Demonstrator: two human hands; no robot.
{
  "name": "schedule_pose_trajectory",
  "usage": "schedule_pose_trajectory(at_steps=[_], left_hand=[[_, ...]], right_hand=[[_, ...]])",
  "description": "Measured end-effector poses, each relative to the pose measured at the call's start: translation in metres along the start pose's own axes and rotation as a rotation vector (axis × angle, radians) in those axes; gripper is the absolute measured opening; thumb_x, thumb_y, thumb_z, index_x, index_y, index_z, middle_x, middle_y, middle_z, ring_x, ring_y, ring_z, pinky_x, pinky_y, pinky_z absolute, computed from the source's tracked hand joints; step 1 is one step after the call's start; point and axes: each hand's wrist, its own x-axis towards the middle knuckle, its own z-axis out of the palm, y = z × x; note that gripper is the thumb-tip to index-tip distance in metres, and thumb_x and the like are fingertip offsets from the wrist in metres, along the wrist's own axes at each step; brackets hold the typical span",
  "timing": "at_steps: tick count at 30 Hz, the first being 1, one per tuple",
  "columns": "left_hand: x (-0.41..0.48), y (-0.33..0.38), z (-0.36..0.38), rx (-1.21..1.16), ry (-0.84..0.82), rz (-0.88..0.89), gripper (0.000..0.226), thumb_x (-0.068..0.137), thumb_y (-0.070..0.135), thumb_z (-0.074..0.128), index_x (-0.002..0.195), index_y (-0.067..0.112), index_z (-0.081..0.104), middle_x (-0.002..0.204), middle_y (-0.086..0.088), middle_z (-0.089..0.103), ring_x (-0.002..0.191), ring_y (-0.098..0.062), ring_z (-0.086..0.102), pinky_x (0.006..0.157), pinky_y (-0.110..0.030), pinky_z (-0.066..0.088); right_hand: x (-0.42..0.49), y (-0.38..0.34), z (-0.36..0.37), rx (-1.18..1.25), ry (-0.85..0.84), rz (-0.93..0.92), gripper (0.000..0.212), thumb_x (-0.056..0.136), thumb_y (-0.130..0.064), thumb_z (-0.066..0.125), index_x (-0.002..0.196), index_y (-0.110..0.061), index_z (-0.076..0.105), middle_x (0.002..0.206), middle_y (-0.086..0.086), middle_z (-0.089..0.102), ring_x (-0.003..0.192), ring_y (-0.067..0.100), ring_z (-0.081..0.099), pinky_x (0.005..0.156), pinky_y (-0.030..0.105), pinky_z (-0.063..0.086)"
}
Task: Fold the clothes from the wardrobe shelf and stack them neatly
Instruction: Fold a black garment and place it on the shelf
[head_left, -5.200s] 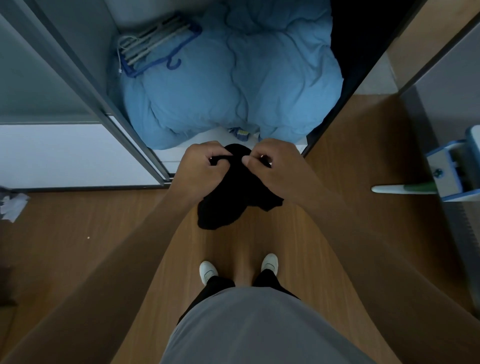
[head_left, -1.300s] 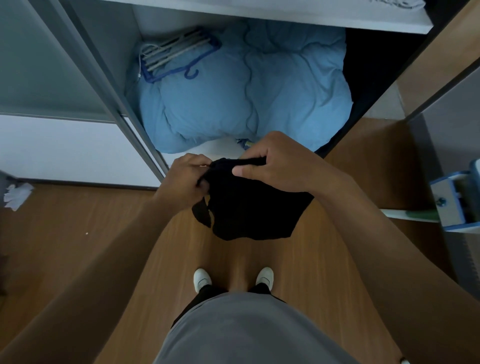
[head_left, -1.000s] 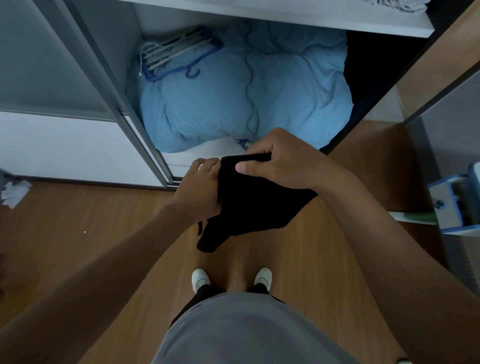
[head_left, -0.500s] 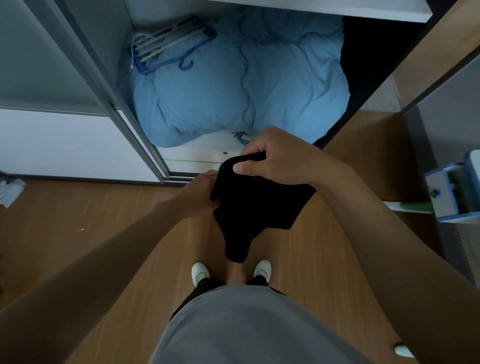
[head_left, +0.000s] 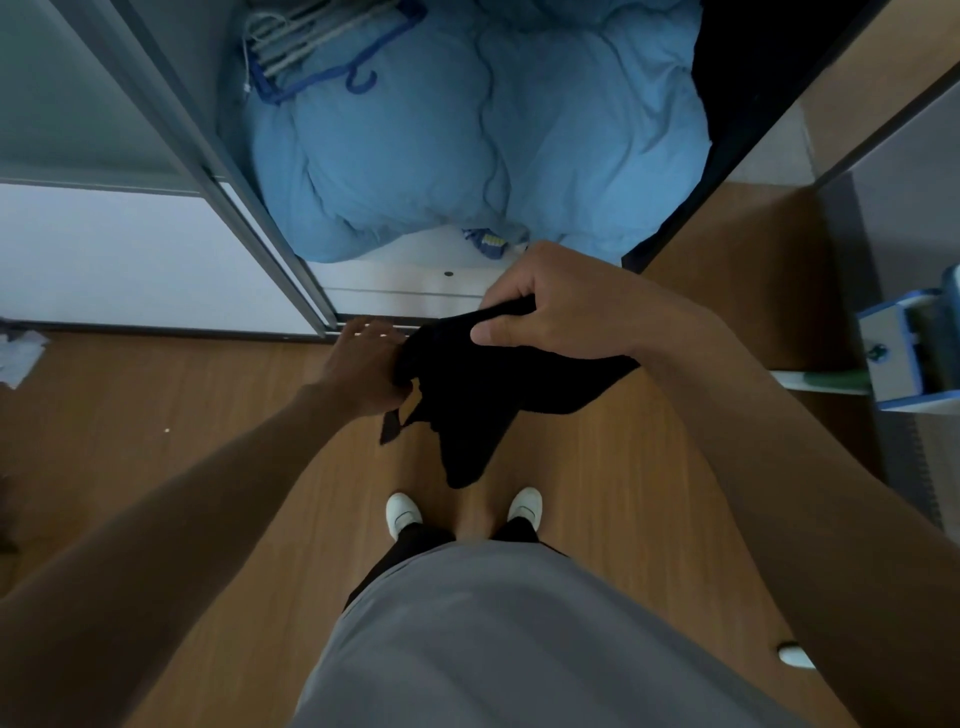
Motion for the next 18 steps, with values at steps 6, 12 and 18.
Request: schedule_pose_trajectory(at_steps=[6, 12, 18], left_hand=[[-0.006, -0.024, 0.031, -0.222, -0.200, -0.045, 0.045, 0.079, 0.048, 0.061, 0.119, 0.027, 0.061, 0.127, 0.000, 0.060, 0.132, -0.025, 0.044, 0.105, -0.043, 0.030], [-0.008, -0.003, 0.037, -0.657, -0.224, -0.074, 0.066, 0.085, 0.030, 0.072, 0.137, 0.041, 0.033, 0.141, 0.002, 0.046, 0.129, -0.021, 0.046, 0.105, -0.042, 0.045], [-0.007, 0.027, 0.004, -0.881, 0.158, 0.123, 0.048, 0.075, -0.016, 0.064, 0.121, -0.012, 0.054, 0.106, -0.002, 0.055, 0.107, -0.004, 0.055, 0.090, -0.012, 0.042]], right_hand=[[0.000, 0.001, 0.003, 0.011, 0.001, -0.034, 0.021, 0.094, -0.022, 0.067, 0.091, -0.005, 0.079, 0.069, 0.006, 0.072, 0.052, -0.001, 0.054, 0.051, 0.012, 0.036], [0.004, 0.005, 0.002, -0.005, 0.063, -0.041, 0.024, 0.095, -0.025, 0.066, 0.092, -0.004, 0.078, 0.076, 0.015, 0.072, 0.057, 0.007, 0.055, 0.054, 0.017, 0.037], [0.000, 0.008, 0.004, 0.021, 0.092, -0.017, 0.021, 0.094, -0.025, 0.067, 0.092, -0.008, 0.079, 0.072, 0.005, 0.073, 0.057, 0.003, 0.057, 0.052, 0.012, 0.037]])
